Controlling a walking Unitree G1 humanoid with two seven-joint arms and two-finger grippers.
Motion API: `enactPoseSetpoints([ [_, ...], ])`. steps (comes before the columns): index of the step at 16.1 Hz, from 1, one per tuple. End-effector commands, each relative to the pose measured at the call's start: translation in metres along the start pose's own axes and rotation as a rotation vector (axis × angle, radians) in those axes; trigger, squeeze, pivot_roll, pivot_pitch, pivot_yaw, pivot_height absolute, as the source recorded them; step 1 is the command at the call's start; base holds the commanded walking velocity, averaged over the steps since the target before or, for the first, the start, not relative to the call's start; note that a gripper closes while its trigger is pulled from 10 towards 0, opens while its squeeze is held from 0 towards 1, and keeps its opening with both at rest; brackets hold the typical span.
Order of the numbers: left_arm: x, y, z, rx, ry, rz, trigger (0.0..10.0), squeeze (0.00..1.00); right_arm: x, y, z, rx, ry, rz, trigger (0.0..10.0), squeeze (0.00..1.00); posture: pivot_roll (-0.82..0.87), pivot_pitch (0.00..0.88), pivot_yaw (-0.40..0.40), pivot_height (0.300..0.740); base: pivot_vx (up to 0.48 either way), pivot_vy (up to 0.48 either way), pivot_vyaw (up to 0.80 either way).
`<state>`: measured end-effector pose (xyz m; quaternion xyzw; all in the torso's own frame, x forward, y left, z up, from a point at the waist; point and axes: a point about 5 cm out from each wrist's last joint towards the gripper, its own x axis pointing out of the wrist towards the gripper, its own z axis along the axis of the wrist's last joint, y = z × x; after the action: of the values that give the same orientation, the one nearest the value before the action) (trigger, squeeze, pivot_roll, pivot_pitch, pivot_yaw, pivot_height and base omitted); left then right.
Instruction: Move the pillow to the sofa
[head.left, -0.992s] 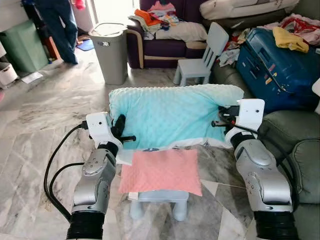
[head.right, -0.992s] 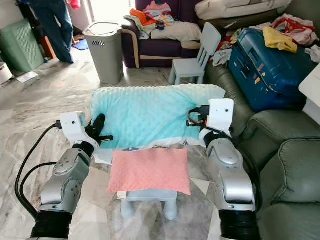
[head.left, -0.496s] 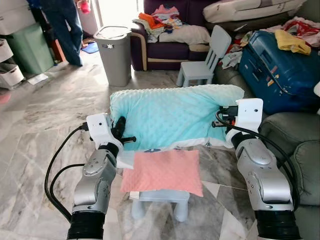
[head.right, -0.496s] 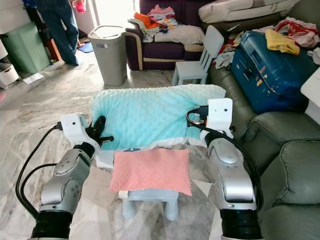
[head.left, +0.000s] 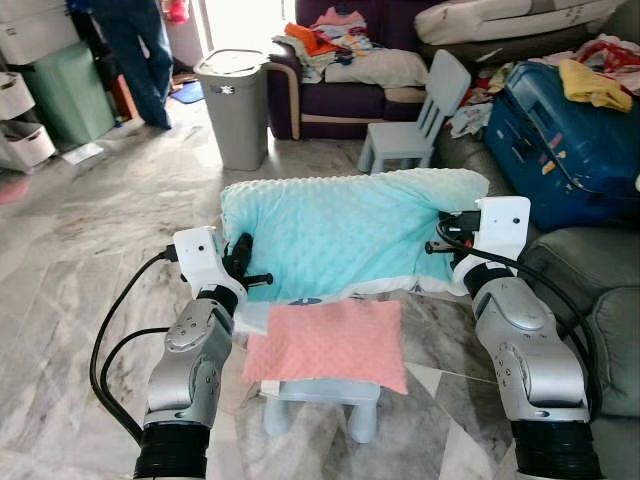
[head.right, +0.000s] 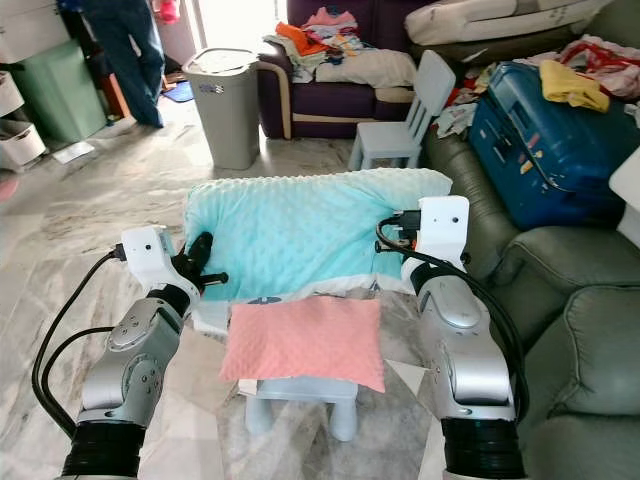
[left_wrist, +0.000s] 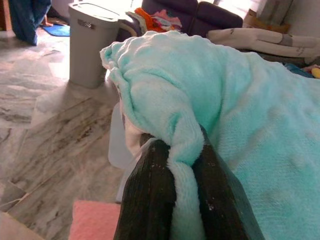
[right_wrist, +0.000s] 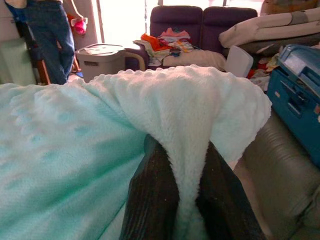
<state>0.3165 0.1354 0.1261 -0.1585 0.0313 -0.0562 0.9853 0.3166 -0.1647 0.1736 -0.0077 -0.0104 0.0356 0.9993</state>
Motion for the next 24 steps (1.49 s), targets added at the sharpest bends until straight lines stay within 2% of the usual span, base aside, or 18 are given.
enactPoseSetpoints([
  [1,0.0010,-0.0014,0.0027,-0.002,-0.006,-0.016,10.0,0.00,0.0005,0.0018,0.0083,0.001,-0.025,0.012,10.0,0.00,-0.09,0.000,-0.001,0.740,0.000,0.000,0.00],
  [8,0.0004,-0.0019,0.0024,0.007,-0.007,-0.030,10.0,0.00,-0.0003,0.0028,0.0080,0.014,-0.026,0.017,10.0,0.00,-0.09,0.000,0.000,0.740,0.000,0.449,-0.78],
  [19,0.0004,-0.0022,0.0025,0.017,0.002,-0.036,10.0,0.00,-0.0010,0.0027,0.0097,0.025,-0.042,0.014,10.0,0.00,-0.09,0.000,0.006,0.740,0.000,0.474,0.00],
  [24,0.0013,-0.0054,0.0059,0.040,-0.014,-0.059,10.0,0.00,-0.0012,0.0025,0.0091,0.030,-0.040,0.005,10.0,0.00,-0.09,0.000,0.010,0.740,0.000,0.000,0.00],
])
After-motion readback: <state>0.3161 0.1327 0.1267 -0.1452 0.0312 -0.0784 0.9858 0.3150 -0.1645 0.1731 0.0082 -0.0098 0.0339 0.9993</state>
